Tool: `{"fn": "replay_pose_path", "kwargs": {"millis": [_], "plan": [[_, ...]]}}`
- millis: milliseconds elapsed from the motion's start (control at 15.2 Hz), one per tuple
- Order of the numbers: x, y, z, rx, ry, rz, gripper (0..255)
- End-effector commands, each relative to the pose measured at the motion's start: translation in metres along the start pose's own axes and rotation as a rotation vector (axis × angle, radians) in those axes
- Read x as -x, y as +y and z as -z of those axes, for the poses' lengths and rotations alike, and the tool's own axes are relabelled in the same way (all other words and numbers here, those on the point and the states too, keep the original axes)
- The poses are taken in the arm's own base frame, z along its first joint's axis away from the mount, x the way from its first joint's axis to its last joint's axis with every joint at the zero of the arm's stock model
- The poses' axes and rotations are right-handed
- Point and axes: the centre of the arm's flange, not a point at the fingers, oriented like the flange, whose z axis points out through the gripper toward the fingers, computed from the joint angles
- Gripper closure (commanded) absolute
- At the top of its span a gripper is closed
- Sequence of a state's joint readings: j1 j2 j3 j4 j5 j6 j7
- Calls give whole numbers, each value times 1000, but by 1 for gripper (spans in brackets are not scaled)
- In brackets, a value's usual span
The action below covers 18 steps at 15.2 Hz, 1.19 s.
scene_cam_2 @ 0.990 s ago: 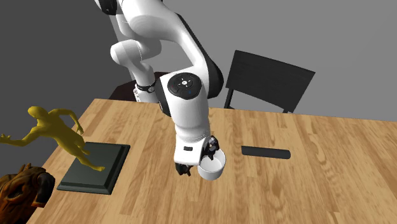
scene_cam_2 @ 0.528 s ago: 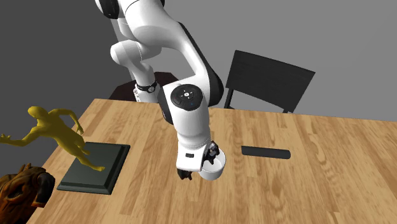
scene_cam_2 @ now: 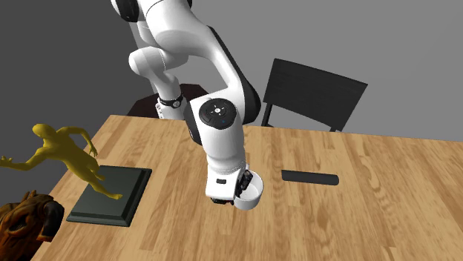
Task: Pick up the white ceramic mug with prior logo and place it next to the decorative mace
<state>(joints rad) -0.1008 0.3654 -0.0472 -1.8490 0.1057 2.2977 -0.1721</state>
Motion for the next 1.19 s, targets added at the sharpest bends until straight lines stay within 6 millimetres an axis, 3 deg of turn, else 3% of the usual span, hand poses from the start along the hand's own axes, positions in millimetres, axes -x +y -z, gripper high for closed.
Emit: {"fn": "replay_pose_path", "kwargs": {"millis": [0,396,1122], "plan": [[0,0,0,0,0,0,255],[0,0,0,0,0,0,255],[-5,-3,58,0,0,0,255]]}}
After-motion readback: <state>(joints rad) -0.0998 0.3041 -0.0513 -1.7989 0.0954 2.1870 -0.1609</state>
